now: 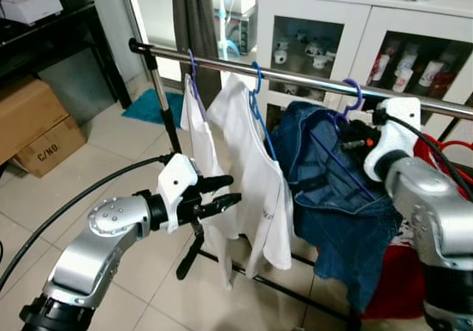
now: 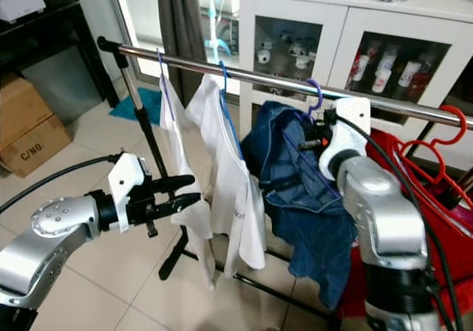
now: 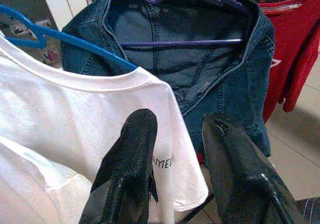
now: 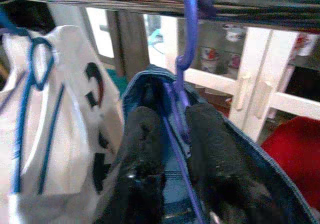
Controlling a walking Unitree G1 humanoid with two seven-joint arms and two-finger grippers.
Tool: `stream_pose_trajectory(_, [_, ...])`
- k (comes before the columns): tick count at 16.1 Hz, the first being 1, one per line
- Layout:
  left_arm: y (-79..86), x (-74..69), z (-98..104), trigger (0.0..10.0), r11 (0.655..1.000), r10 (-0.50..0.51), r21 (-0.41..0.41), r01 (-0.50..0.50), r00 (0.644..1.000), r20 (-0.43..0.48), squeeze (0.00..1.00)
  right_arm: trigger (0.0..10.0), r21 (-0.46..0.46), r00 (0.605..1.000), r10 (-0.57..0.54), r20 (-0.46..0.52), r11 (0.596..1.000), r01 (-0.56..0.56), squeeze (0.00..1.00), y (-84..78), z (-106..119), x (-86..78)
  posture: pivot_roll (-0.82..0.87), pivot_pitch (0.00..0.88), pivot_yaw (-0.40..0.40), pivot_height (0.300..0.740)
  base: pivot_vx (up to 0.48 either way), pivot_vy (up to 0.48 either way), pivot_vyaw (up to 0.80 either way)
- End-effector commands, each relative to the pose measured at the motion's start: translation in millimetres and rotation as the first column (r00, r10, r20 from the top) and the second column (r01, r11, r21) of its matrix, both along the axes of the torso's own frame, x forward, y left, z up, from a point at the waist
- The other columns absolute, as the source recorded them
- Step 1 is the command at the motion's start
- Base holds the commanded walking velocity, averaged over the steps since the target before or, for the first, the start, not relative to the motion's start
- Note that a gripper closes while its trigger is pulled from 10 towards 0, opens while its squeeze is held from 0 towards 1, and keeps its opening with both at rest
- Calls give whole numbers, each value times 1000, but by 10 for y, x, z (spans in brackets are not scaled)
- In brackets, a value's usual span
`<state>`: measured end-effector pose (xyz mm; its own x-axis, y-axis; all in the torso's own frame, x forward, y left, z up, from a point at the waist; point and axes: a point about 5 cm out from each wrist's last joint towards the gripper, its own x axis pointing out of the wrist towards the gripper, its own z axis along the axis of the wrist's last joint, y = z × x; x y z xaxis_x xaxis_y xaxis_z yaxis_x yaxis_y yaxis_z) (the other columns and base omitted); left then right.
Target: Hang hanger
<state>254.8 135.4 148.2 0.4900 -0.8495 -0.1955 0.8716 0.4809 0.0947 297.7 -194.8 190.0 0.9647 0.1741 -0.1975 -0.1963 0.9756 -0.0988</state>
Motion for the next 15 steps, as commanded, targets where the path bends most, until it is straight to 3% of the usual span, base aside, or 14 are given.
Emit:
stream_pose_trajectory(1, [-2,1,6,10000,1000,-4,14,4,1000,10,0,10000,5,1000,14,9,1000,-14,1000,-12,50,-33,-46,18,59,740,0,0,0])
stream_pose_trajectory(3, [8,5,6,10000,1000,-3,14,2,1000,10,0,10000,-5,999,50,-8,999,-50,1000,-27,73,-122,-50,19,63,740,0,0,0])
stream_pose_trajectory(7, [-10,18,10,10000,1000,-9,10,9,1000,11,0,10000,1,999,15,-36,1000,-15,1000,-82,71,-135,-57,18,67,740,0,0,0])
stream_pose_trajectory(11, [-21,18,10,10000,1000,-3,7,2,1000,14,0,10000,-11,999,0,-48,1000,0,1000,-17,16,0,-52,14,49,740,0,0,0])
stream_pose_trajectory(14, [-14,13,6,10000,1000,5,7,-6,1000,14,0,10000,-42,1000,-12,4,999,12,976,37,12,132,-52,15,46,740,0,0,0])
stream_pose_trajectory(15, [-16,10,7,10000,1000,7,6,-7,1000,15,0,10000,-52,1000,0,27,999,1,0,75,11,189,-50,14,43,740,0,0,0])
